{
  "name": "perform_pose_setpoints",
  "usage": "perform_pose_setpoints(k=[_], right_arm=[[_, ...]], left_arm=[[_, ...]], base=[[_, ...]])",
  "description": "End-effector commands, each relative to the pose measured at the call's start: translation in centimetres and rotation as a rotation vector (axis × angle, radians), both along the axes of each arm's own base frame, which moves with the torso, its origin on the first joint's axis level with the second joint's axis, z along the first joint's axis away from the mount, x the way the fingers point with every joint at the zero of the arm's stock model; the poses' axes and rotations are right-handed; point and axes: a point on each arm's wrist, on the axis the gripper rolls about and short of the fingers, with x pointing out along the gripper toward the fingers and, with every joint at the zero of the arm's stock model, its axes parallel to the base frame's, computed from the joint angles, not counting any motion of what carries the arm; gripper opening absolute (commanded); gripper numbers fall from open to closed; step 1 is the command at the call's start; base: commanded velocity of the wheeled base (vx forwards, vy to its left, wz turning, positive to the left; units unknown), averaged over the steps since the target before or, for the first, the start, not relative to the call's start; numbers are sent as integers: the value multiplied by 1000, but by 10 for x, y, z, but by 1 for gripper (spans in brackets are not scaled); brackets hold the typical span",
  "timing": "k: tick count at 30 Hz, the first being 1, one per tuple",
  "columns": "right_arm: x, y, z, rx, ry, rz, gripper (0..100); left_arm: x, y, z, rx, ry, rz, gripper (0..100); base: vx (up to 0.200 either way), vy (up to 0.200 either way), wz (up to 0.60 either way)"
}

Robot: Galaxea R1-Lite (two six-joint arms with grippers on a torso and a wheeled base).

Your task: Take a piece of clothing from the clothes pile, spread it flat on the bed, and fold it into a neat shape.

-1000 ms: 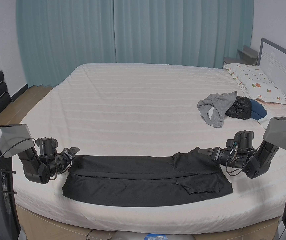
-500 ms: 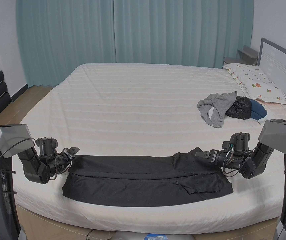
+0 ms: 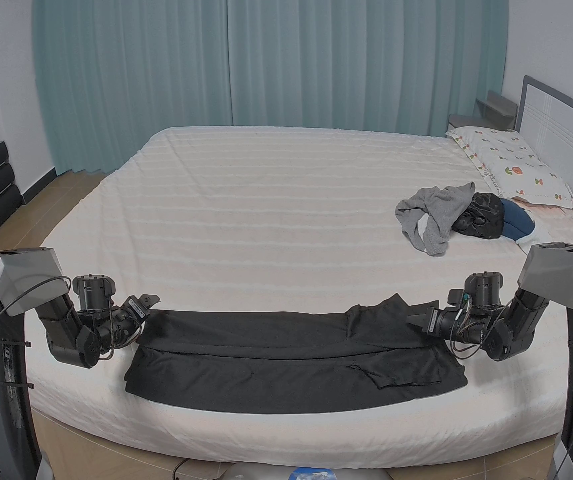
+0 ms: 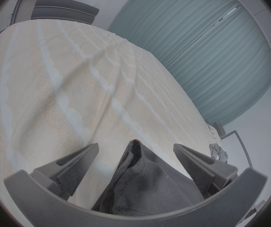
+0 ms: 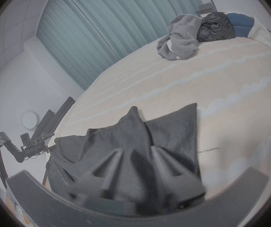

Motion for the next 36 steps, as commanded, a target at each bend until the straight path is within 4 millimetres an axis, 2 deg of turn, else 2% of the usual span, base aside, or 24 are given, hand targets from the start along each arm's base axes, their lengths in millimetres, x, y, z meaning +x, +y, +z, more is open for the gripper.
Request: perform_pose_setpoints(k=[1,9,15,20,28,36], right_arm=[[-3,-2,-3,-6,13,-2,0],[-11,-5,1,-28,-6,7,0],[-18,-21,10,-31,-15,-26,0],[-29,-29,3,-27,-4,-40,0],[-43,-25,-3,-4,-37,-16,0],[-49,-22,-5,-3,-30,-3,0]], left_arm=[[0,0,0,1,0,-2,100],[0,0,0,-3,0,0,100],[1,0,0,-1,-14,1,100],[1,0,0,-1,-14,1,100],[1,0,0,-1,-15,1,100],[1,0,0,-2,-15,0,100]], base=[[0,0,0],[0,0,0],[0,0,0],[0,0,0],[0,0,0],[0,0,0]])
